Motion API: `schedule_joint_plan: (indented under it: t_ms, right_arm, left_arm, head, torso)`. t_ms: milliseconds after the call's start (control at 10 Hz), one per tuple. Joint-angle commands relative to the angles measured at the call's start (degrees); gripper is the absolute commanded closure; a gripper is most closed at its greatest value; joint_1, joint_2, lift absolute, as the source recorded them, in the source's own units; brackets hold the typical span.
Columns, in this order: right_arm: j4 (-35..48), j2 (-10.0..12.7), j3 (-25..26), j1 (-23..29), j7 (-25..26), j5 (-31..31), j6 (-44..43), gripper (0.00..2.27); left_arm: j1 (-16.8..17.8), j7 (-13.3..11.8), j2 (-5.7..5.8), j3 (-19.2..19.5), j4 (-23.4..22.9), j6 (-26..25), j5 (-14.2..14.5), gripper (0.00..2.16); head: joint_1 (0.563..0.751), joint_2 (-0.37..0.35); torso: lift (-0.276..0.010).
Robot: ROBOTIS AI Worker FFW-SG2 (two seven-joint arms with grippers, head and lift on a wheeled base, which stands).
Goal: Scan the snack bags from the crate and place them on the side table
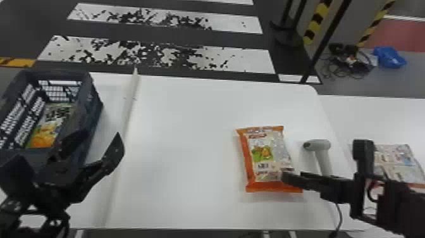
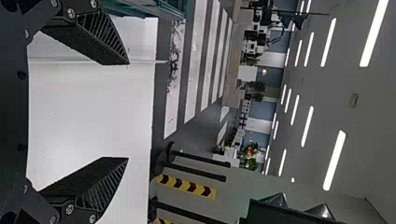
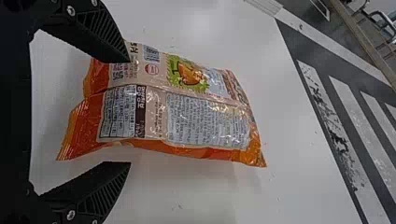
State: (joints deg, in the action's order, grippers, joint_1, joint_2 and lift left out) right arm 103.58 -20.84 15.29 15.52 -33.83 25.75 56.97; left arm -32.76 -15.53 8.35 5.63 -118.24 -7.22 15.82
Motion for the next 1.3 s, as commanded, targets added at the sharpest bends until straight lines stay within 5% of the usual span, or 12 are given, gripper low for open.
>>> schedule_joint_plan:
  t_ms: [0, 100, 300, 700, 1200]
  right_arm:
    - [-2.51, -0.7, -2.2, -1.01, -2.56, -3.16, -3.22, 0.15]
    - [-3.47, -1.22, -3.16, -1.28, -4.85, -4.66, -4.63, 0.61]
    - [-4.0, -1.31, -4.13, -1.54, -5.73, -7.21, -5.5, 2.25]
    - [-1.54, -1.58, -1.49, -0.4, -7.83, -5.1, -4.45, 2.26]
    - [7.6, 0.01, 15.47, 1.45, -5.81, 8.44, 0.3, 2.26]
  left_arm:
    - [-0.11, -0.03, 0.0, 0.0, 0.2, 0.58, 0.09, 0.16]
    - [-0.11, -0.03, 0.0, 0.0, 0.2, 0.58, 0.09, 0.16]
    - [-0.29, -0.03, 0.0, 0.0, -0.06, 0.75, 0.09, 0.16]
    - [-0.46, -0.03, 0.0, -0.09, -0.33, 0.58, 0.09, 0.16]
    - [-0.64, 0.06, -0.09, -0.09, -1.56, 0.23, 0.0, 0.16]
  head:
    - [0.695, -0.097]
    - [0.695, -0.094]
    - [0.695, -0.086]
    - [0.695, -0.088]
    - [0.695, -0.132]
  torso:
    - [-0.081]
    - [-0.081]
    - [-0.081]
    - [-0.081]
    - [-0.081]
